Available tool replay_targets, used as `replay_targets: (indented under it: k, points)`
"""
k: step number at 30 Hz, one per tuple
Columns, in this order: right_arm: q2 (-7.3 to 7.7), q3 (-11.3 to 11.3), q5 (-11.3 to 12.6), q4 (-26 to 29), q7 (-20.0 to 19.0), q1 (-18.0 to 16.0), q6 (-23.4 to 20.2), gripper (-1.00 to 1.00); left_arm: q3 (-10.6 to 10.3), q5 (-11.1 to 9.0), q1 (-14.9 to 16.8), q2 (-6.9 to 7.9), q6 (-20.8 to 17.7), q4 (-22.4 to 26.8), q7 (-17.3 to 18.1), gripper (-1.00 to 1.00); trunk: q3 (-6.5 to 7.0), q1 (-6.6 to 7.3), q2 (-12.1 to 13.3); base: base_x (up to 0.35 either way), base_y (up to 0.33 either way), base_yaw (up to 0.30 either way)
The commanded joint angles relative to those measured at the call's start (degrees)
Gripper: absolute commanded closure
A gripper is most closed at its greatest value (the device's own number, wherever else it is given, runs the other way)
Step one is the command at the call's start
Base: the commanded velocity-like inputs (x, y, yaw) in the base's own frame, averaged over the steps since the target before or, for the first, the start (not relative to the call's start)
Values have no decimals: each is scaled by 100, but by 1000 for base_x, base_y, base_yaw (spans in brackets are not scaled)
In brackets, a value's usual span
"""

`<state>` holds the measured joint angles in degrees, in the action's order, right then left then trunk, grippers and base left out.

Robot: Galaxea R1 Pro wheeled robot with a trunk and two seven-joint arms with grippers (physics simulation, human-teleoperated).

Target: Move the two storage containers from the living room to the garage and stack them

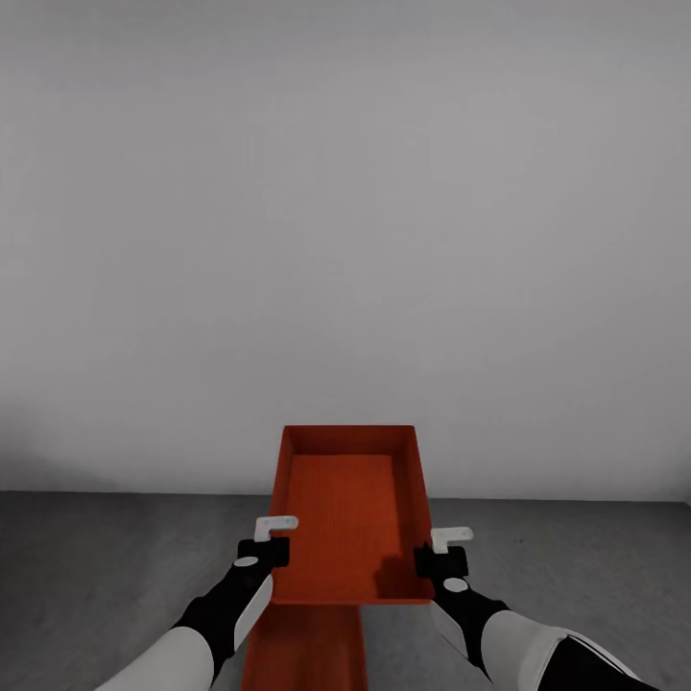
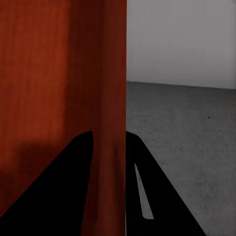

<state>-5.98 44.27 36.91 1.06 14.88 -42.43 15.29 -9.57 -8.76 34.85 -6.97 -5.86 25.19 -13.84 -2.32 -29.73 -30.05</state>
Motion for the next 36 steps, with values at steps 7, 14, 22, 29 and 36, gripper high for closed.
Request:
replay_targets:
  k: [7,14,22,29,36]
  points:
    - [8,-2,51,-1,14,-5,39,100,-20,-65,4,8,-38,4,-76,100,-12,-3,-11,0,0,0]
    - [9,-29,27,-1,14,-4,30,100,-24,-65,4,10,-38,11,-75,100,-54,-3,-11,0,0,0]
    - [9,-119,-87,-1,15,-2,27,100,-32,-65,4,12,-38,12,-79,100,-124,-3,-11,0,0,0]
    - [9,-120,53,-1,15,-2,27,100,-7,-65,4,12,-38,18,-76,100,-187,-3,-11,0,0,0]
    - [9,-119,53,-1,15,-2,27,100,-7,-65,4,12,-38,28,-75,100,-251,-3,-11,0,0,0]
